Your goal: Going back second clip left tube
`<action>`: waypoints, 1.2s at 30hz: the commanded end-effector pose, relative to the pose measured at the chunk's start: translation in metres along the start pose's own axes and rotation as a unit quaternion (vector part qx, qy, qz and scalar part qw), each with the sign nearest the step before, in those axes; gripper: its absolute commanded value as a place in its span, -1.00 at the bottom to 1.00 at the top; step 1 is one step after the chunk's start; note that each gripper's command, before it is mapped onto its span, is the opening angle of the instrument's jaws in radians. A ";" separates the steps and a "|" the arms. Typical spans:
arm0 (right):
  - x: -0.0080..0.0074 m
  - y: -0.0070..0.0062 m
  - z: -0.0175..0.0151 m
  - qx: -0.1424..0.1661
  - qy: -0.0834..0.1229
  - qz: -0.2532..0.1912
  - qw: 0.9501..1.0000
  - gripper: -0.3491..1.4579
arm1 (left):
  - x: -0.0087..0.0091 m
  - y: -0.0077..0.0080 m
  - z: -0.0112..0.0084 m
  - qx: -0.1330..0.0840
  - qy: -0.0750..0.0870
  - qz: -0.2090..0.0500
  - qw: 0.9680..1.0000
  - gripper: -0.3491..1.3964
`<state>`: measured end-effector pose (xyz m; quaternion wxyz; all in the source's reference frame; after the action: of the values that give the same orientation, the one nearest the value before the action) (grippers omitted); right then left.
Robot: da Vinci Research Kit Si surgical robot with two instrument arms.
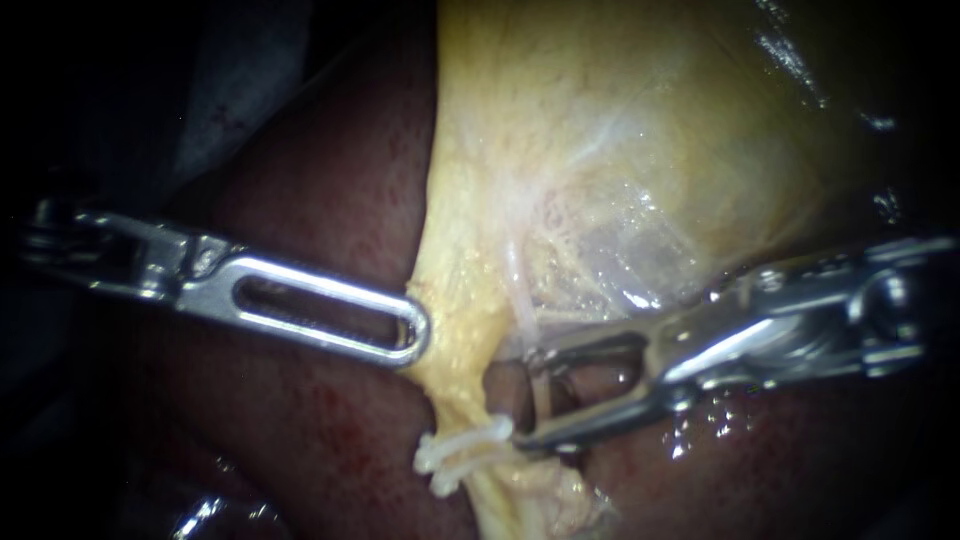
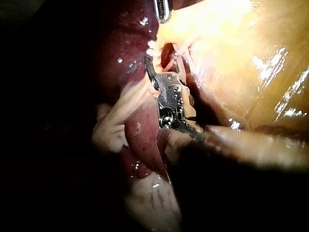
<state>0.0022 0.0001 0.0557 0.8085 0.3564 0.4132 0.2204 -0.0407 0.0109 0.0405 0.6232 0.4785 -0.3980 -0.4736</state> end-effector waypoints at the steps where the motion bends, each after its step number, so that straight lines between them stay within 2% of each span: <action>1: -0.0002 0.0001 -0.0010 0.000 0.008 0.001 1.000 -0.11 | 0.0000 0.0000 0.0000 0.000 0.000 0.000 1.000 -1.00; 5: -0.0004 0.0003 -0.0049 -0.009 0.018 -0.011 1.000 -0.10 | -0.0001 0.0002 -0.0001 0.000 0.000 0.000 1.000 -1.00; 11: 0.0007 0.0007 -0.0091 -0.026 0.031 -0.024 0.999 -0.09 | -0.0001 0.0003 -0.0001 0.000 0.000 0.000 1.000 -1.00; 15: 0.0014 0.0008 -0.0102 -0.034 0.039 -0.025 0.998 -0.08 | -0.0001 0.0003 0.0000 0.000 0.000 0.000 1.000 -1.00; 23: 0.0013 0.0007 -0.0103 -0.034 0.039 -0.026 0.998 -0.08 | -0.0006 0.0011 0.0006 -0.002 -0.002 0.001 1.000 -1.00; 26: 0.0012 0.0007 -0.0103 -0.034 0.039 -0.026 0.998 -0.08 | -0.0009 0.0021 0.0016 -0.005 -0.004 0.002 1.000 -1.00; 31: 0.0012 0.0007 -0.0103 -0.033 0.038 -0.026 0.998 -0.08 | -0.0014 0.0039 0.0045 -0.012 -0.009 0.005 1.000 -1.00; 36: 0.0012 0.0006 -0.0103 -0.032 0.038 -0.026 0.998 -0.09 | -0.0019 0.0045 0.0067 -0.011 -0.005 0.005 1.000 -1.00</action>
<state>-0.0057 0.0053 0.0514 0.8088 0.3106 0.4455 0.2255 -0.0466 0.0117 0.0464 0.6285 0.4671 -0.3992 -0.4769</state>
